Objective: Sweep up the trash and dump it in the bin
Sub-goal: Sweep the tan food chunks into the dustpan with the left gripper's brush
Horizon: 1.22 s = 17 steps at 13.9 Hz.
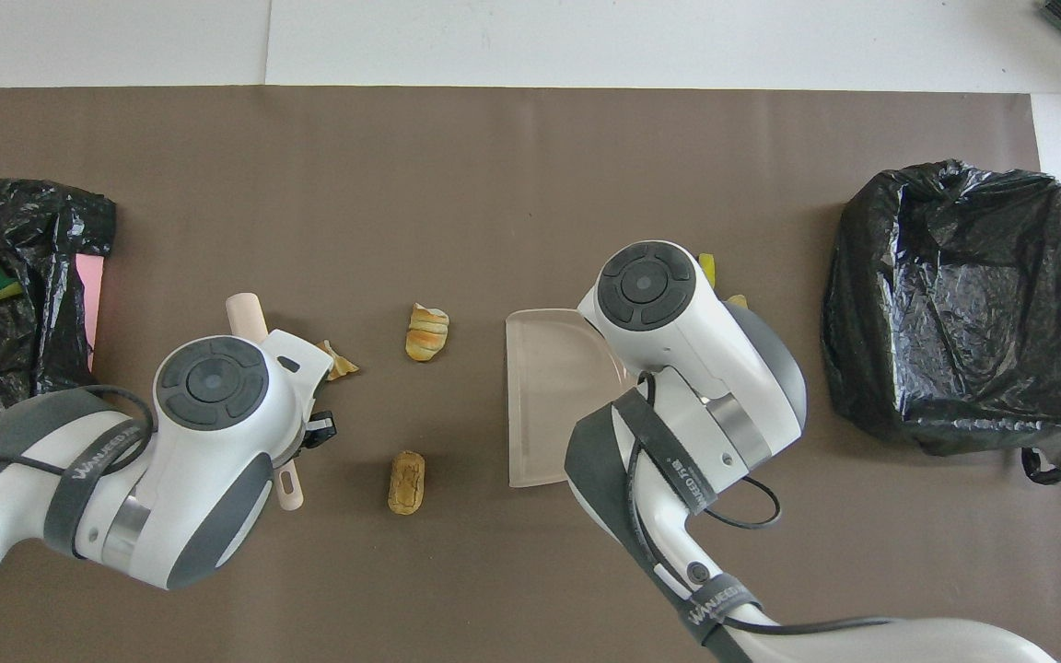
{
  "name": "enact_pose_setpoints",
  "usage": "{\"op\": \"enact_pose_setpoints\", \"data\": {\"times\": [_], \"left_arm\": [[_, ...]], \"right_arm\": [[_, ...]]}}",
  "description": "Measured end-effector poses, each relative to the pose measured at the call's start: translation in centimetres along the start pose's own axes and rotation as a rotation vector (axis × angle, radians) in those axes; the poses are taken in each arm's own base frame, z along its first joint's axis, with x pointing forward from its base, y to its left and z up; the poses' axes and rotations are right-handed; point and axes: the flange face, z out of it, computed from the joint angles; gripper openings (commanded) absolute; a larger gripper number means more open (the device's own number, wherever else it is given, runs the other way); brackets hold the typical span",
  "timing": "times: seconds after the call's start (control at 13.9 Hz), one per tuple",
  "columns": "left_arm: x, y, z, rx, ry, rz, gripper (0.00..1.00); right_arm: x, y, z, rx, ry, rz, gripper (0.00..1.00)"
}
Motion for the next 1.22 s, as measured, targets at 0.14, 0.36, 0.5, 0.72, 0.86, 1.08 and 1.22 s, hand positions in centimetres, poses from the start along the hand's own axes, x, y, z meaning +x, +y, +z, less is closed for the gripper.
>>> {"op": "enact_pose_setpoints", "data": {"times": [0.14,0.36,0.5,0.72,0.86,1.08,1.22], "left_arm": [[0.9,-1.3,1.2,-0.013,0.002,0.035,0.00],[1.3,0.1,2.6,-0.037,0.026,0.124,0.00],[1.7,1.1,3.7,-0.058,0.029,0.182,0.00],[1.8,2.2,3.9,-0.168,-0.019,0.290,0.00],[1.0,3.6,3.3,-0.202,-0.017,0.371,0.00],[-1.9,7.5,2.5,-0.214,-0.013,0.460,0.00],[-4.1,9.9,1.9,-0.221,-0.010,0.515,0.00]], "right_arm": [[1.1,-0.8,0.3,-0.017,0.010,0.074,0.00],[2.9,-2.5,0.8,-0.063,0.047,0.141,0.00],[2.7,-2.9,1.1,-0.070,0.056,0.143,0.00],[2.4,-3.2,1.2,-0.069,0.056,0.144,0.00],[2.3,-3.2,1.3,-0.066,0.053,0.144,0.00],[2.3,-3.4,1.9,-0.057,0.046,0.143,0.00],[2.3,-3.4,2.1,-0.053,0.044,0.142,0.00]]}}
